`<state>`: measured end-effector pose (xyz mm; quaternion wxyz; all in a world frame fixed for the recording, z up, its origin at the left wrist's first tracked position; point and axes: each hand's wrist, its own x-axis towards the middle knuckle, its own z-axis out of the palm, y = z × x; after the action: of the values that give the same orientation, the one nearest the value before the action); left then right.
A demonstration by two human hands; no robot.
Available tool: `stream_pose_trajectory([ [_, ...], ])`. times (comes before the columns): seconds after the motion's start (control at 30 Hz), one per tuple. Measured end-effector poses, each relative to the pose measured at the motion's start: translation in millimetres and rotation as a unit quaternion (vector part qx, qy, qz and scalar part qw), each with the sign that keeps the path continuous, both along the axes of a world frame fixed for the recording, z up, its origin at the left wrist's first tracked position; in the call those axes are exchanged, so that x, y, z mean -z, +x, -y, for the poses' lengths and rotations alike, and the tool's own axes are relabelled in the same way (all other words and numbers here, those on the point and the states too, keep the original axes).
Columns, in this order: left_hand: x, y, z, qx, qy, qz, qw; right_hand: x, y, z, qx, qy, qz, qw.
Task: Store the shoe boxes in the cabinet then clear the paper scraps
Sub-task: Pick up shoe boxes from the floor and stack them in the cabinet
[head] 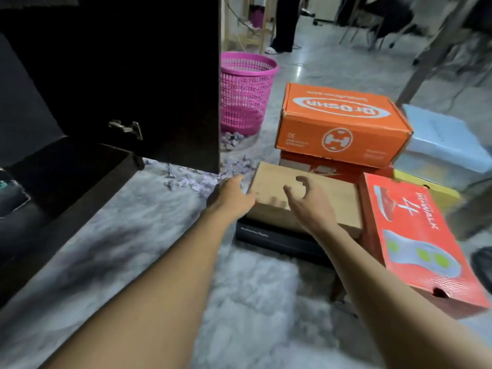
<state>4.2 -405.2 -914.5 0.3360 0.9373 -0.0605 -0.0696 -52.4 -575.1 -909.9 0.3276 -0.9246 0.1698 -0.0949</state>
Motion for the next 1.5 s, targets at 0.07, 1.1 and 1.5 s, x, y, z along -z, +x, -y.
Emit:
stream_pose_trajectory([
  [0.07,21,-2,10,0.042,0.035,-0.018,0.998,14,-9,21,0.044,-0.008,-0.033,0.998],
  [1.1,92,-1,19,-0.267,-0.119,0.001,0.956,76,-16,75,0.158,-0.018,-0.015,0.987],
  [1.5,92,8,4,-0.198,-0.169,-0.032,0.965,96,-32,69,0.082,0.234,0.066,0.967],
])
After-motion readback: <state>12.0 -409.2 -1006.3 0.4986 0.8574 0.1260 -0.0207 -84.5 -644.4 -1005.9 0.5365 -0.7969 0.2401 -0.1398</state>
